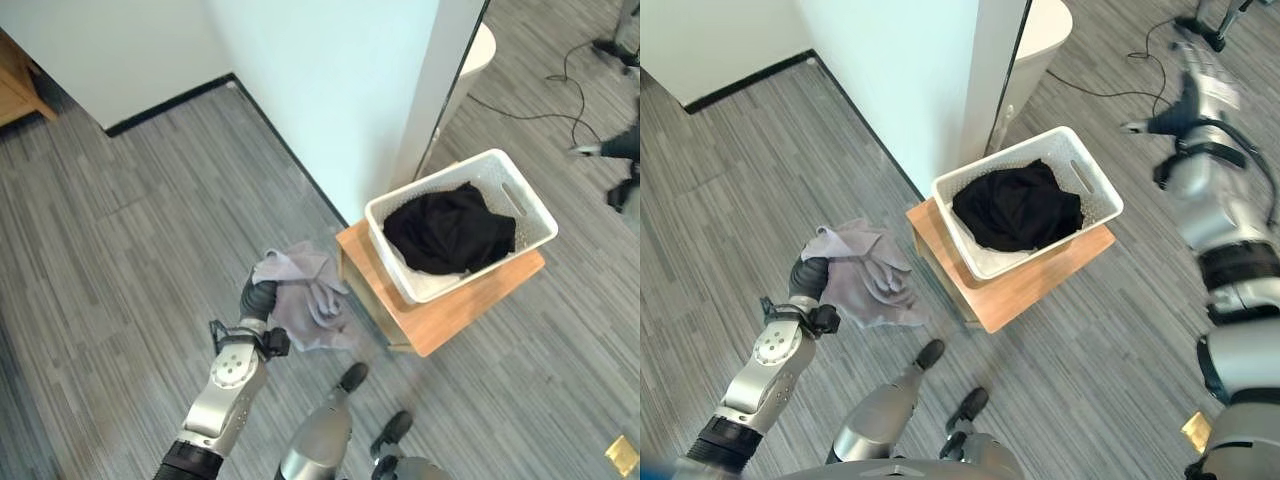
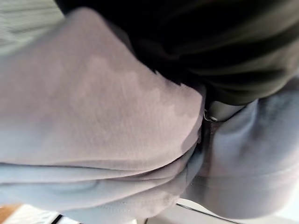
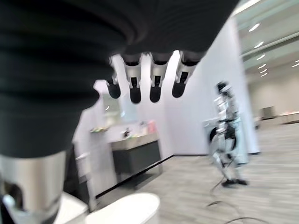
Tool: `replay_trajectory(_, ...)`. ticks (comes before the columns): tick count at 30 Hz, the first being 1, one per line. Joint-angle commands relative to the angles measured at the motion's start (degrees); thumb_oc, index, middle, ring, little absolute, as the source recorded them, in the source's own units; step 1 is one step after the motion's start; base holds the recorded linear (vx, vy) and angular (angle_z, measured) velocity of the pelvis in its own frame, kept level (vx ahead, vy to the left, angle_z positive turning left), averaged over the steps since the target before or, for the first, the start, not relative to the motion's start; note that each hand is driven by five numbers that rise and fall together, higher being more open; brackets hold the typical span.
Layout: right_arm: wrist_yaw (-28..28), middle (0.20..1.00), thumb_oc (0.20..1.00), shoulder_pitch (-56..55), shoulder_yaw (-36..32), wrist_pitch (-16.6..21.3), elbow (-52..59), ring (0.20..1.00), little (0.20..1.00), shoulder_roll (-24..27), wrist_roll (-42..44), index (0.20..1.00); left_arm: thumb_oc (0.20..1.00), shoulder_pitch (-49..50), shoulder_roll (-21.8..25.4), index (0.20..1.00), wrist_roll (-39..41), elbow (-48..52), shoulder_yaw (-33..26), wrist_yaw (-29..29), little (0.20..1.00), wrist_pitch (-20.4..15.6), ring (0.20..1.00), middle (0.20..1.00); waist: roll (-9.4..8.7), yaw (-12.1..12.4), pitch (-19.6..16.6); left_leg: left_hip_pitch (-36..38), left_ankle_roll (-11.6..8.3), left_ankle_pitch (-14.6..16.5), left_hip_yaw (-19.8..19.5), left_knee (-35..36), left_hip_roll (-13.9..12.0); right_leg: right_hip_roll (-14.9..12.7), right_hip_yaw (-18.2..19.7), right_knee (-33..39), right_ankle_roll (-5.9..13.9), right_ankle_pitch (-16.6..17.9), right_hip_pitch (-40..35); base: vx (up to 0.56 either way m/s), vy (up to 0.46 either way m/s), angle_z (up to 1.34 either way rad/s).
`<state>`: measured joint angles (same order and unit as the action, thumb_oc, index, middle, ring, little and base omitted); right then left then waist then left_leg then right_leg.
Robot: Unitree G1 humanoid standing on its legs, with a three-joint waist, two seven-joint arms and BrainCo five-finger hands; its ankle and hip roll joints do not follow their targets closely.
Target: Pick up bed clothes into laundry basket.
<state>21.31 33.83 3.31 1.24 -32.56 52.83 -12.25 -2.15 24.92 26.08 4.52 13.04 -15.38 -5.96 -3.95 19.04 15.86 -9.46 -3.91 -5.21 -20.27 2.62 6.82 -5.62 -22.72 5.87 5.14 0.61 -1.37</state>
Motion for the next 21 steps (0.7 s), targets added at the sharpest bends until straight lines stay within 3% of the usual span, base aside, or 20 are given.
replay_trajectory(1,-0.70,1.000,1.000,-8.68,6.45,0.78,-4.64,1.000,1.000,-1.75,3.43,1.000,0.200,-4.99,-2.81,0.200,-6.27,4.22,2.14,-1.09,0.200,-4.56,0.200,0.200,1.18,-2.09,-7.62,1.72,-3.84,1.34,3.39,2.38,-7.12,-2.91,-1.20,-0.87,3.06,-2.46,-3.58,0.05,0.036,-0.21)
replay_trajectory(4,-1.76,1.000,1.000,-14.95,3.16,1.04,-15.89,1.000,1.000,-7.76,8.38,1.000,0.200,-12.23,-2.78,0.200,-11.43,2.95,4.28,-3.43,0.200,-4.04,0.200,0.200,2.80,-3.75,-7.84,2.85,-3.07,1.82,4.93,2.38,-7.04,-3.32,0.87,-0.87,3.37,-2.18,-3.43,0.03,0.061,-0.36)
replay_trajectory(5,-2.64,1.000,1.000,-20.30,3.70,-0.58,-28.13,1.000,1.000,-15.48,8.35,1.000,0.200,-21.18,-1.23,0.200,-16.11,2.42,7.28,-4.34,0.200,-3.16,0.200,0.200,4.67,-5.45,-7.81,3.90,-2.69,2.30,6.09,2.38,-7.14,-3.60,2.42,-0.87,3.66,-1.84,-3.28,0.06,0.042,-0.59)
replay_trajectory(9,-4.69,1.000,1.000,-28.70,4.17,-2.00,-34.94,1.000,1.000,-23.00,5.83,1.000,0.200,-34.32,2.76,0.200,-21.97,0.74,7.82,-7.16,0.200,-3.02,0.200,0.200,7.08,-9.15,-8.13,4.51,-2.45,2.72,7.59,2.38,-7.17,-3.87,4.50,-0.87,4.03,-1.48,-2.51,0.05,0.023,-0.39)
replay_trajectory(15,-5.81,1.000,1.000,-32.08,3.37,-2.25,-38.13,1.000,1.000,-27.35,8.32,1.000,0.200,-44.36,3.97,0.200,-26.47,-7.15,9.60,-10.19,0.200,-1.18,0.200,0.200,8.24,-11.61,-8.01,5.10,-2.02,3.12,9.54,2.38,-7.61,-3.71,7.36,-0.87,4.40,-0.99,-1.35,0.01,0.017,-0.20)
replay_trajectory(21,-6.35,1.000,1.000,-31.34,5.46,-1.44,-37.88,1.000,1.000,-30.56,10.88,1.000,0.200,-60.35,7.64,0.200,-29.57,-26.67,15.23,-14.77,0.200,2.22,0.200,0.200,7.91,-14.04,-7.68,5.32,-1.63,3.19,11.28,2.38,-8.22,-3.25,9.36,-0.87,4.58,-0.50,-0.29,0.00,-0.008,-0.29)
